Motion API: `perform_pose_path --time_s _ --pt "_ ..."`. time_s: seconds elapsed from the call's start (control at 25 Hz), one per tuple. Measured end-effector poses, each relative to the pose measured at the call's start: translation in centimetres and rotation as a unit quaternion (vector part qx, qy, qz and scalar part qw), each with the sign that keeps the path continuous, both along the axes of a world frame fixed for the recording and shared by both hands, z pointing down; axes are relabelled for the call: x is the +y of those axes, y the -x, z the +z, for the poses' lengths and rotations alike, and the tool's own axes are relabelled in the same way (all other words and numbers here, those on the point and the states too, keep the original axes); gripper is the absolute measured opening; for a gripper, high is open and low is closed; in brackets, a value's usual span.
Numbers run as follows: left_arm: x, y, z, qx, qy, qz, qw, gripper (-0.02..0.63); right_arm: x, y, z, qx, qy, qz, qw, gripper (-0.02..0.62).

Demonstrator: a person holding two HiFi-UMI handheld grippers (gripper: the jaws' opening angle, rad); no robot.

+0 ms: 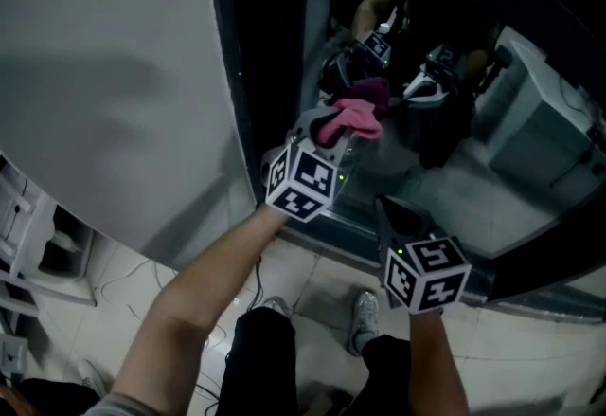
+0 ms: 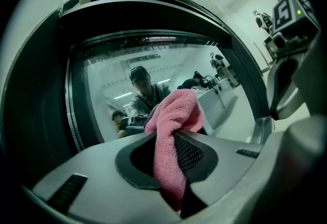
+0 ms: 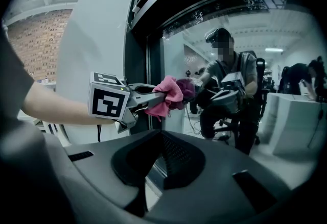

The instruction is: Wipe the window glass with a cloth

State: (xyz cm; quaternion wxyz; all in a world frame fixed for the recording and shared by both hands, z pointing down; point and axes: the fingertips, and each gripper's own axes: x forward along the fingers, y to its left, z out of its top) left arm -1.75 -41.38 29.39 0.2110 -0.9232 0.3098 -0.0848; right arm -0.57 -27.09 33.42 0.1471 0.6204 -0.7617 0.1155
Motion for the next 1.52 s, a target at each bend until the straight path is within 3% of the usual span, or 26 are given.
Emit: perform_pose_path --time_s 0.52,1.52 --pt "0.5 0.4 9.5 -0.064 0.032 0.0 0.9974 0.055 0.7 -0.9 5.1 -0.011 0.032 0.007 0.999 -0.002" --pt "-0.2 2.5 23.6 -0.14 0.104 -0.023 0.9844 0.055 -0.2 -1.9 13.6 -0.035 0.084 0.006 0.996 -0.002"
